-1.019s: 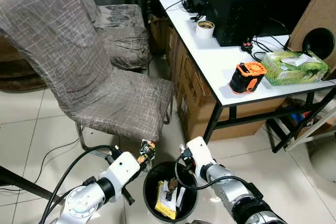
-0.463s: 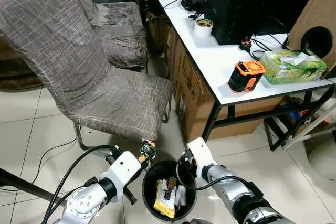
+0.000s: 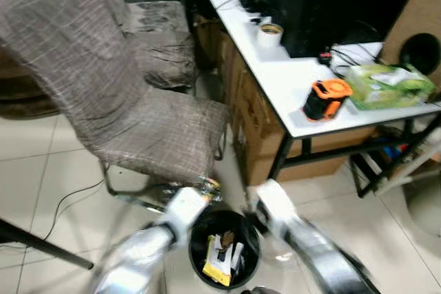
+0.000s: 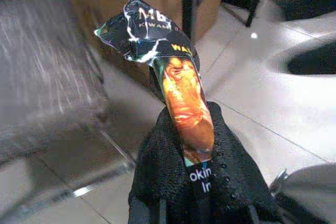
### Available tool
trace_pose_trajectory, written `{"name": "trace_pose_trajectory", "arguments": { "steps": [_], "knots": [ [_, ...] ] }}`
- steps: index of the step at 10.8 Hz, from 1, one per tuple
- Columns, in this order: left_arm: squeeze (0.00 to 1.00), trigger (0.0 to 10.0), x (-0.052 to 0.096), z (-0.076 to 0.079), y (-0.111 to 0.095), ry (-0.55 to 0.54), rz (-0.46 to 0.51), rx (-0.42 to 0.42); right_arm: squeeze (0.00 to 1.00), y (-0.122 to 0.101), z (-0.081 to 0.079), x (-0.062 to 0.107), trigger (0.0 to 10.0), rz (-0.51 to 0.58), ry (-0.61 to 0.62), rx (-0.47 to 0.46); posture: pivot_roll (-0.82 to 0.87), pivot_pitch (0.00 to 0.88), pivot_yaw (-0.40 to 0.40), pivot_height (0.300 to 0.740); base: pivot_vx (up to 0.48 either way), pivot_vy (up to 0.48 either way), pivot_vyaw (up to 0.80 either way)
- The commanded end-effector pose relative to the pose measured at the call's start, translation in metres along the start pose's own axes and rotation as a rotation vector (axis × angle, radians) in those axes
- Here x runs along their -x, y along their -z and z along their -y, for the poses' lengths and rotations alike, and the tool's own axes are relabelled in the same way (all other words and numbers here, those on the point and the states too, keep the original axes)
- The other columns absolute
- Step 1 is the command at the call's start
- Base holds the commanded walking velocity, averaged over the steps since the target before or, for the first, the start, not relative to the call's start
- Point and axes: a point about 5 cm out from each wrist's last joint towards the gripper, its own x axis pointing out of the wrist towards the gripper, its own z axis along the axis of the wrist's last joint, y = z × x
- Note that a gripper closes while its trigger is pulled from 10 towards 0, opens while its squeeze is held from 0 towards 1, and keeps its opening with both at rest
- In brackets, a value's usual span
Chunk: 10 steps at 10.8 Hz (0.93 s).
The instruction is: Picking trash to rubbish bin
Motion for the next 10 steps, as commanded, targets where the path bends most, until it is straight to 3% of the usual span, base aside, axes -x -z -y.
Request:
{"name": "trace_pose_trajectory", "arguments": {
  "steps": [1,2,3,4,5,6,10],
  "knots": [
    [0.00,10.0,-0.008,0.001,0.007,-0.022,-0.026,0.008,0.00,-0.012,-0.002,0.013,10.0,0.050,-0.043,0.017,-0.21,0.076,-0.027,0.740,0.000,0.000,0.00],
    [0.00,10.0,-0.015,0.001,0.008,-0.028,-0.041,0.010,0.00,-0.013,-0.006,0.028,10.0,0.074,-0.072,0.026,-0.23,0.076,-0.020,0.740,0.000,0.000,0.00],
    [0.00,10.0,-0.029,-0.001,0.003,-0.046,-0.032,0.005,0.00,-0.015,-0.015,0.062,10.0,0.100,-0.099,-0.037,-0.24,0.079,-0.006,0.740,0.000,0.000,0.00],
    [0.00,10.0,-0.034,-0.002,0.001,-0.051,-0.024,0.048,0.00,-0.016,-0.017,0.074,10.0,0.098,-0.086,-0.050,-0.25,0.079,-0.003,0.740,0.000,0.000,0.00],
    [0.16,10.0,-0.040,-0.002,-0.006,-0.028,-0.005,0.074,0.00,-0.016,-0.023,0.087,10.0,0.087,-0.070,-0.073,-0.26,0.082,0.008,0.740,0.000,0.000,0.00],
    [1.00,10.0,-0.044,-0.001,-0.009,-0.004,0.014,0.068,0.00,-0.016,-0.029,0.092,10.0,0.071,-0.070,-0.090,-0.26,0.083,0.009,0.740,0.000,0.000,0.00],
    [1.00,10.0,-0.048,0.003,-0.012,0.048,0.052,0.112,0.00,-0.023,-0.029,0.089,10.0,0.055,-0.031,-0.122,-0.25,0.081,0.006,0.740,0.000,0.000,0.00]
  ]
}}
